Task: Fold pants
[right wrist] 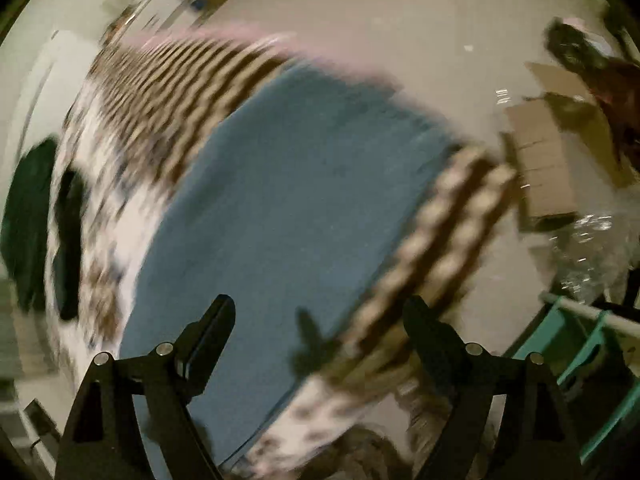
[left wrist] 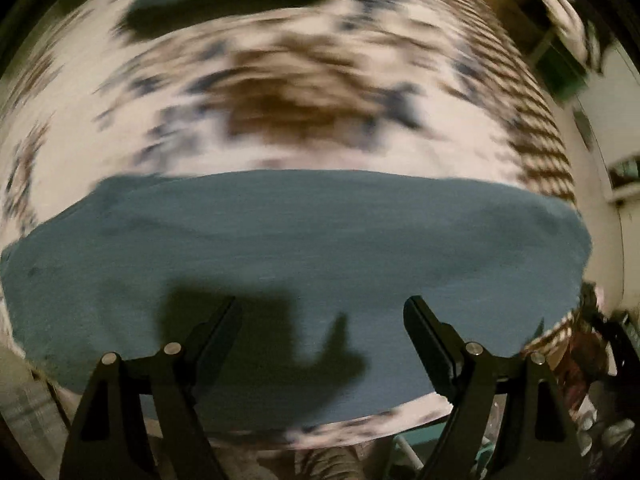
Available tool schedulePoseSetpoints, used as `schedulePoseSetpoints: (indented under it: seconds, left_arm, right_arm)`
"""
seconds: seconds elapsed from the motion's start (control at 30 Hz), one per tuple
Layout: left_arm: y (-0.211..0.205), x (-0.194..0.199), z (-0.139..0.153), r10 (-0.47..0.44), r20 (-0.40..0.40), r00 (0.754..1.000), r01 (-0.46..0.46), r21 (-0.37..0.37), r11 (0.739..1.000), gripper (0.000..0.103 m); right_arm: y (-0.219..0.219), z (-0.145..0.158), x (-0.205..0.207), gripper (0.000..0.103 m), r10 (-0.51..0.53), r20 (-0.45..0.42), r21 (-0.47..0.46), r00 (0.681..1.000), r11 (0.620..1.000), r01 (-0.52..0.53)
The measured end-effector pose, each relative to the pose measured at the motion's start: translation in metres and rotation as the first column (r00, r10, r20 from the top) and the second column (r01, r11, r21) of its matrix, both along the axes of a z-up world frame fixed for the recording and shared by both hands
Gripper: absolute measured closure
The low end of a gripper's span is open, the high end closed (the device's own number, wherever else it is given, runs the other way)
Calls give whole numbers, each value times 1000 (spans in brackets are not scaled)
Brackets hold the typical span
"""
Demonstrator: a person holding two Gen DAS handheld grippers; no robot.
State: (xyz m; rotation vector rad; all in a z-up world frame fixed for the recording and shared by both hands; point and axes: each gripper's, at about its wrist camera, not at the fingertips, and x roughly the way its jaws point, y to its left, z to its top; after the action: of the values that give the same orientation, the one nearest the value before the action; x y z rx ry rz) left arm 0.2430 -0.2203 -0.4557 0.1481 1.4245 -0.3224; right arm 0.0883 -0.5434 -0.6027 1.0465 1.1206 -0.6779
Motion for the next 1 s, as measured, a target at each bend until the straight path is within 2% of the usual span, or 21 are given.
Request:
schedulePoseSetpoints:
  seconds: [0.1, 0.2, 0.33, 0.4, 0.47, 0.5, 0.57, 0.6, 0.67, 0.73, 0.77, 0.8, 0.87, 0.9, 0.93, 1.0]
  left_arm:
    - [-61, -8, -6, -71, 4, 997, 71, 7, 997, 21]
    - [-113, -10, -11, -131, 14, 991, 131, 16, 991, 21]
    - [-159, -7, -16, -186, 46, 982, 183, 51, 982, 21]
    - [-175, -4, -19, -208, 58, 976, 204, 68, 977, 21]
    - [-184, -2, -21, -223, 69, 972, 216, 90, 972, 21]
    - [-187, -1, -22, -226, 69, 972, 219, 97, 971, 21]
    - [-190, 0, -24, -229, 67, 971, 222, 103, 970, 21]
    - [-190, 0, -25, -231, 67, 971, 223, 108, 969, 21]
    - [-197, 1, -29, -230, 61, 971, 222, 111, 969, 21]
    - [-207, 0, -38, -226, 57, 972, 218, 123, 968, 21]
    - [-210, -2, -39, -225, 51, 973, 218, 123, 968, 21]
    - [-211, -4, -43, -225, 42, 974, 218, 122, 968, 21]
    - [-209, -10, -45, -226, 41, 973, 220, 124, 968, 21]
    - [-207, -13, -45, -228, 43, 973, 221, 126, 967, 21]
    - [-202, -19, -48, -229, 45, 972, 222, 126, 967, 21]
    - [-195, -26, -53, -228, 33, 973, 222, 128, 967, 21]
  right_arm:
    - [-55, -4, -15, 15, -29, 37, -25, 999, 999, 30]
    - [-87, -6, -3, 15, -12, 82, -57, 997, 998, 16]
    - [-120, -7, 53, 15, 92, 138, -88, 986, 993, -81]
    - [-128, -12, 76, 17, 150, 142, -68, 978, 988, -141]
    - [-130, -19, 98, 49, 201, 127, -54, 971, 979, -196]
    - [-129, -21, 108, 82, 256, 84, -77, 963, 965, -250]
    - [-120, -11, 117, 94, 321, 60, -144, 945, 940, -310]
    - [-114, 2, 117, 99, 348, 64, -211, 935, 921, -328]
    - [-107, 23, 114, 102, 382, 92, -278, 920, 897, -345]
    - [-109, 34, 109, 103, 373, 96, -329, 923, 887, -324]
    - [-115, 30, 109, 103, 355, 69, -336, 932, 888, -313]
    - [-125, 20, 107, 102, 333, 46, -303, 942, 903, -304]
    - [-145, -7, 99, 94, 278, 42, -138, 960, 953, -270]
    - [-150, -13, 88, 80, 241, 68, -73, 968, 969, -236]
    - [-152, -14, 74, 63, 216, 105, -48, 971, 976, -212]
    - [-148, -13, 47, 54, 172, 161, -8, 972, 985, -173]
